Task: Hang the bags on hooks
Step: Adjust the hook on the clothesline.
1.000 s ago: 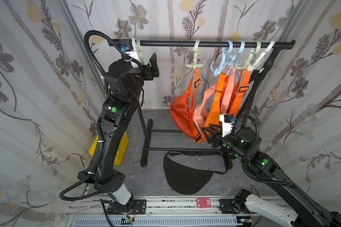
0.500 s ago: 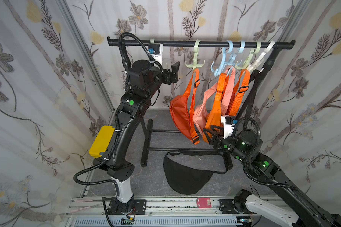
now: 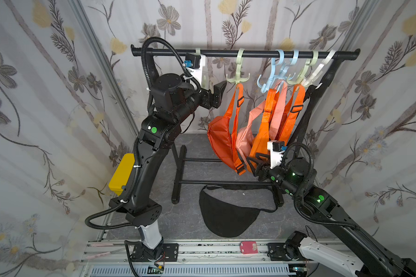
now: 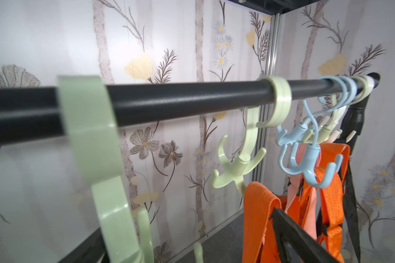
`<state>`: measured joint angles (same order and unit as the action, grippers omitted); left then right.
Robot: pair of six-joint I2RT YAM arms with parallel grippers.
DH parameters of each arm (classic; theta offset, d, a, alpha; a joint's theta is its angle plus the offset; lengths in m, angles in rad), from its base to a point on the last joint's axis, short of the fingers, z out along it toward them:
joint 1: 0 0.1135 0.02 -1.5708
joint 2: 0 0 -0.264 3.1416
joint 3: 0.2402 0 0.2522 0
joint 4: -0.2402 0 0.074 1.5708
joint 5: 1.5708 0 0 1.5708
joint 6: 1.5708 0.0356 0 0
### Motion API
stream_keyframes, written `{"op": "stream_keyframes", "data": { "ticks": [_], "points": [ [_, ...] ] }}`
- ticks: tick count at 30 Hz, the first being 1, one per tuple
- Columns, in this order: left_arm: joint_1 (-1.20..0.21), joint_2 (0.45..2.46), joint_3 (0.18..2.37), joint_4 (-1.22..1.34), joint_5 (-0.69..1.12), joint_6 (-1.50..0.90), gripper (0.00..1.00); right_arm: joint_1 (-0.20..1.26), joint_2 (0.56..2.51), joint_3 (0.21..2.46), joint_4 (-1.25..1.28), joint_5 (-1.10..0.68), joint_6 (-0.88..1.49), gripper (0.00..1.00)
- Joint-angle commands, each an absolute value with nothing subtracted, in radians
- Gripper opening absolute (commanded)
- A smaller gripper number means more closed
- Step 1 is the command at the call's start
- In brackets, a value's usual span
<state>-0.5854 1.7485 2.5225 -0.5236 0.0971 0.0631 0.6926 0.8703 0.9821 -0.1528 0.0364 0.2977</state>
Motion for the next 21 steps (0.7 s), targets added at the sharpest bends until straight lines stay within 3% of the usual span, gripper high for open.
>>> {"op": "stream_keyframes", "data": {
  "ticks": [1, 11, 17, 21],
  "points": [
    [-0.586, 1.678, 2.460, -0.513, 0.167, 0.047, 0.96, 0.692, 0.871, 0.971, -0.107, 0.046, 0.305, 0.56],
    [-0.583, 1.431, 2.176, -0.465, 0.112, 0.029, 0.98, 0.692, 0.861, 0.956, -0.104, 0.042, 0.318, 0.57],
    [-0.581, 1.211, 1.830, -0.380, 0.006, -0.042, 0.98, 0.693, 0.853, 0.942, -0.166, 0.055, 0.312, 0.66],
    [-0.590, 1.079, 1.484, -0.370, -0.015, -0.201, 1.00, 0.699, 0.837, 0.884, -0.210, 0.078, 0.318, 0.68]
  ]
}}
